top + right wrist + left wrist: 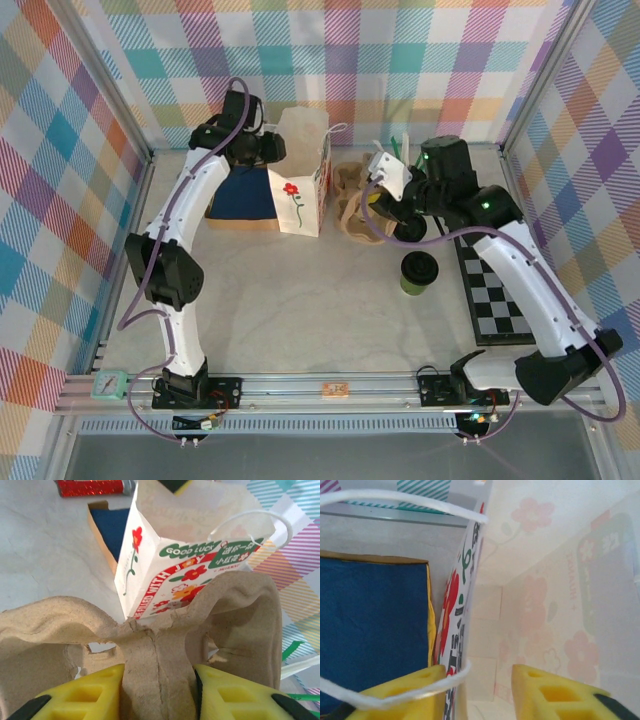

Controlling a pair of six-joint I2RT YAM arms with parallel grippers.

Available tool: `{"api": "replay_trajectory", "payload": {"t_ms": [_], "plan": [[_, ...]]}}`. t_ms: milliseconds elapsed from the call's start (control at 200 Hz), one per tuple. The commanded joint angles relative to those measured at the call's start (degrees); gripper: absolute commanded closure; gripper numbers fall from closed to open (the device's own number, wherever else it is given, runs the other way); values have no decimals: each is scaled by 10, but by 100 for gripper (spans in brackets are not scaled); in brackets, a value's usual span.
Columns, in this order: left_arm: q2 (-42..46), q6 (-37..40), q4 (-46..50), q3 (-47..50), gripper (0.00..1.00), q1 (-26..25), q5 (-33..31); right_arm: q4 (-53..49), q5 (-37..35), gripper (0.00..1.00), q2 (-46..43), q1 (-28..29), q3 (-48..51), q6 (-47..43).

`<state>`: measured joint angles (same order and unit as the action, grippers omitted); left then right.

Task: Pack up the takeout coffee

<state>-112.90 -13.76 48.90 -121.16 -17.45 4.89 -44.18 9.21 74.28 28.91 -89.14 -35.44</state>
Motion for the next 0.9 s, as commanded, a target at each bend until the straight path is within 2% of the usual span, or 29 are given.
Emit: {"api": "replay_trajectory", "payload": {"t_ms": [0, 130, 190, 650, 775, 895], "plan": [[6, 3, 28, -16, 72, -12, -23, 1, 32, 64, -19, 9, -10, 39], [27, 3, 36, -2, 87, -20, -31, -12, 31, 65, -32, 22, -24, 50], [41, 1, 35, 9, 91, -23, -31, -21, 31, 66, -36, 28, -33, 52], [223, -59, 41, 171, 91, -73, -70, -82, 9, 67, -20, 118, -142, 75], [285, -90, 37, 240, 90, -97, -81, -93, 7, 67, -8, 144, -178, 86], [339, -126, 45, 292, 88, -138, -121, -98, 9, 68, 1, 160, -210, 109]]}}
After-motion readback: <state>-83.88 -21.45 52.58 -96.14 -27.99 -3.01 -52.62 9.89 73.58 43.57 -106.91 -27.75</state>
